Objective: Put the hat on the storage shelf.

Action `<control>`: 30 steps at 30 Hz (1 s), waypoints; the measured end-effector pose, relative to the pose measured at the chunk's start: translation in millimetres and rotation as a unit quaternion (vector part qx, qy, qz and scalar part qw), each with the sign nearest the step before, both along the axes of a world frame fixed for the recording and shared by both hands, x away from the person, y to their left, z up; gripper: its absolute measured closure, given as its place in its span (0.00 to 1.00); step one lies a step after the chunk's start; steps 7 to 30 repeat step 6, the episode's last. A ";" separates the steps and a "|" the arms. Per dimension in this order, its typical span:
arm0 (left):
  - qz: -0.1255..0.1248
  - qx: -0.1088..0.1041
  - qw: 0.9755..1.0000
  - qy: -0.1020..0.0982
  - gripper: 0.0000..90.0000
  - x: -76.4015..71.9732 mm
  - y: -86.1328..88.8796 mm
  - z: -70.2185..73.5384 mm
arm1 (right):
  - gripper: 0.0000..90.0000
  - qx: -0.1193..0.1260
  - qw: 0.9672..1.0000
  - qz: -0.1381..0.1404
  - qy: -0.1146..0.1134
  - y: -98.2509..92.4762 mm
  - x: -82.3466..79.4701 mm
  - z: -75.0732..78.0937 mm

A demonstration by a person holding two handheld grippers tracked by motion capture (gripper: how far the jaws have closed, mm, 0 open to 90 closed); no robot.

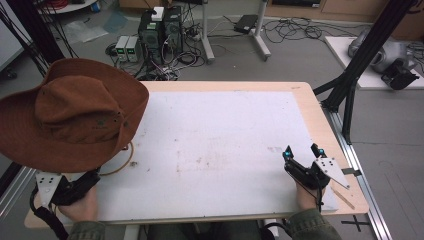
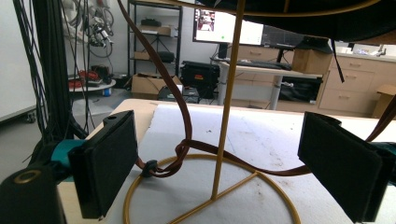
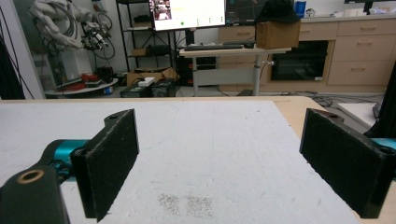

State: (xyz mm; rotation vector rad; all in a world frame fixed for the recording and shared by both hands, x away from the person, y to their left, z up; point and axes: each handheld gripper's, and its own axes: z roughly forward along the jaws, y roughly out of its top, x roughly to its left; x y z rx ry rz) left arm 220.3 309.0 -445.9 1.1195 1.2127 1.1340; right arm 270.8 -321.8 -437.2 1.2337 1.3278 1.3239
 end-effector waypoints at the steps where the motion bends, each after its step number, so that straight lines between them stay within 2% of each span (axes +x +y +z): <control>1: 0.000 0.000 1.000 -0.001 0.14 0.0 0.0 0.0 | 0.12 0.000 1.000 0.000 -0.001 -0.1 0.0 0.0; 30: 0.000 0.000 1.000 0.000 0.14 0.1 0.0 0.0 | 0.12 0.003 1.000 0.000 -0.001 0.0 -0.2 0.1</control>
